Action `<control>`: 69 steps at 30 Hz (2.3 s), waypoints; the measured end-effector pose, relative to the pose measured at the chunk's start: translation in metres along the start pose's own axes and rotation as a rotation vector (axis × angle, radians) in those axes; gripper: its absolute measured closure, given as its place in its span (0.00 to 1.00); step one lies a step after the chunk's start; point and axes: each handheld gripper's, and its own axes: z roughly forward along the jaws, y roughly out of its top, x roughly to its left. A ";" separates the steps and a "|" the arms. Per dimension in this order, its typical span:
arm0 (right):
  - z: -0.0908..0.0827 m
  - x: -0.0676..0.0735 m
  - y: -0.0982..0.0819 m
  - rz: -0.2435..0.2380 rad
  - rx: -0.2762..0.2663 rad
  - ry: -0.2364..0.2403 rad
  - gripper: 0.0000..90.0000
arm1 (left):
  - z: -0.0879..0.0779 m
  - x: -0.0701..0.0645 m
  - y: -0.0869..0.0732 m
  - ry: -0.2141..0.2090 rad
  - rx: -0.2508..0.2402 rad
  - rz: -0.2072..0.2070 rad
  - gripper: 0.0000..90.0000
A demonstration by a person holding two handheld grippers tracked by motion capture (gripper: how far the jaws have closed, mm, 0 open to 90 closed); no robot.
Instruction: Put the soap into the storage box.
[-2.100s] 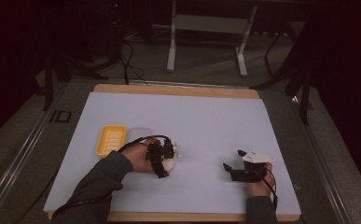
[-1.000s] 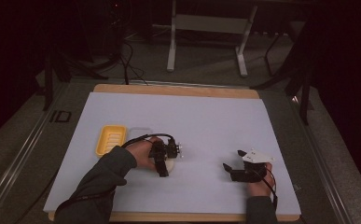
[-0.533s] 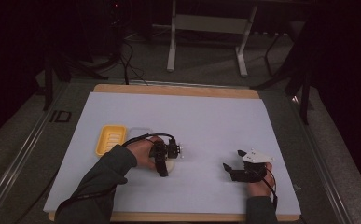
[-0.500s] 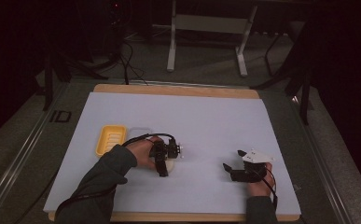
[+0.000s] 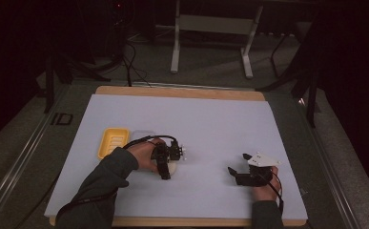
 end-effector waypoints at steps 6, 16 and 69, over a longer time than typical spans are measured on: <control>0.000 0.000 0.000 0.001 0.000 0.000 0.19 | -0.005 0.003 -0.002 0.006 -0.005 -0.007 0.28; 0.000 0.000 0.000 0.001 -0.001 0.000 0.19 | -0.013 0.006 -0.009 0.017 -0.020 -0.029 0.28; 0.000 0.000 0.000 0.001 -0.004 -0.003 0.19 | -0.049 0.034 -0.047 0.110 -0.067 -0.178 0.28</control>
